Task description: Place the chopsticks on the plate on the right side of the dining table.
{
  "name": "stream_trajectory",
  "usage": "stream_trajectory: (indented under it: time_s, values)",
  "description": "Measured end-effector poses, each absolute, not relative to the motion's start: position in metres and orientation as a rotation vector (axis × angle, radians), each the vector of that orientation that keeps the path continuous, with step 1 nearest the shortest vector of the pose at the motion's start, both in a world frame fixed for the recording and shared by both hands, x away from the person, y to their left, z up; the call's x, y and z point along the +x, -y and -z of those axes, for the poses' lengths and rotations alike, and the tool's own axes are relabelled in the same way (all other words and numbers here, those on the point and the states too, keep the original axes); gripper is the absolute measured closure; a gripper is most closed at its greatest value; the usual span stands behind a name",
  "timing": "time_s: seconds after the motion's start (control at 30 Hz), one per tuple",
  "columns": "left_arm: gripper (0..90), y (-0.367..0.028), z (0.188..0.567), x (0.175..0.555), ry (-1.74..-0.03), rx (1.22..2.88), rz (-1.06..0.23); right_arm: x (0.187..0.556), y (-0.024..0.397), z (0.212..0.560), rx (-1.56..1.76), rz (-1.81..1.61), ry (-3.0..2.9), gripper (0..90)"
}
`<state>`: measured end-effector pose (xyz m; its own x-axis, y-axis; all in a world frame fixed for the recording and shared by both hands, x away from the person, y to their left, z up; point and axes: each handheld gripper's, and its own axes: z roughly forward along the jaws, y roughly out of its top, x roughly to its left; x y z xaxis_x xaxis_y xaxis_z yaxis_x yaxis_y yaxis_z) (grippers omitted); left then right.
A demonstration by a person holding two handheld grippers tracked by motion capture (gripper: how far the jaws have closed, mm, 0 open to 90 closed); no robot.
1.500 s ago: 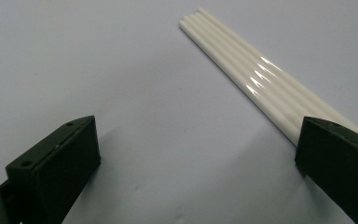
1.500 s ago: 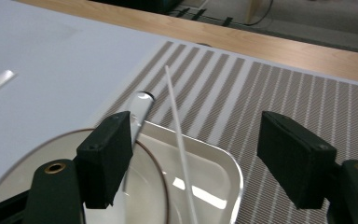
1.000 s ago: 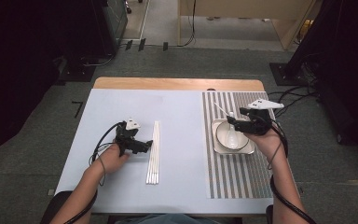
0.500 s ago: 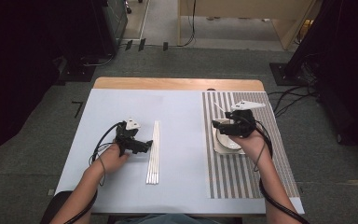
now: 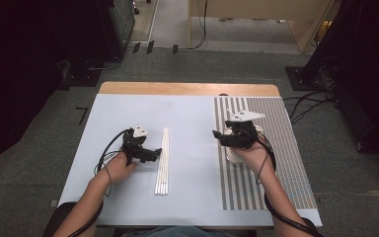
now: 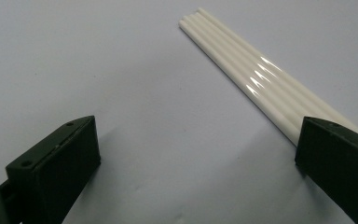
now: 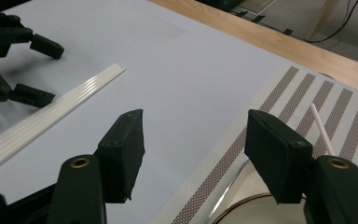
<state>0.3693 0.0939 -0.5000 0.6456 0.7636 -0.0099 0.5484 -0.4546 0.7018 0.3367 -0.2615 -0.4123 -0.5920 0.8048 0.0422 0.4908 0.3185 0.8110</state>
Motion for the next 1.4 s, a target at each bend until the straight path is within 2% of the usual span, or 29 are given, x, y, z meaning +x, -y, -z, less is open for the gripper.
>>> stream_trajectory:
  time_s: [0.7,1.4]
  values:
    - [0.0,-0.094,0.5,0.369,-1.013,2.181,-0.403,0.339,0.212,0.445,1.102,-1.133,-2.304,35.2]
    - [0.0,-0.094,0.5,0.369,-1.013,2.179,-0.405,0.333,0.174,0.463,1.103,-1.165,-2.292,39.1]
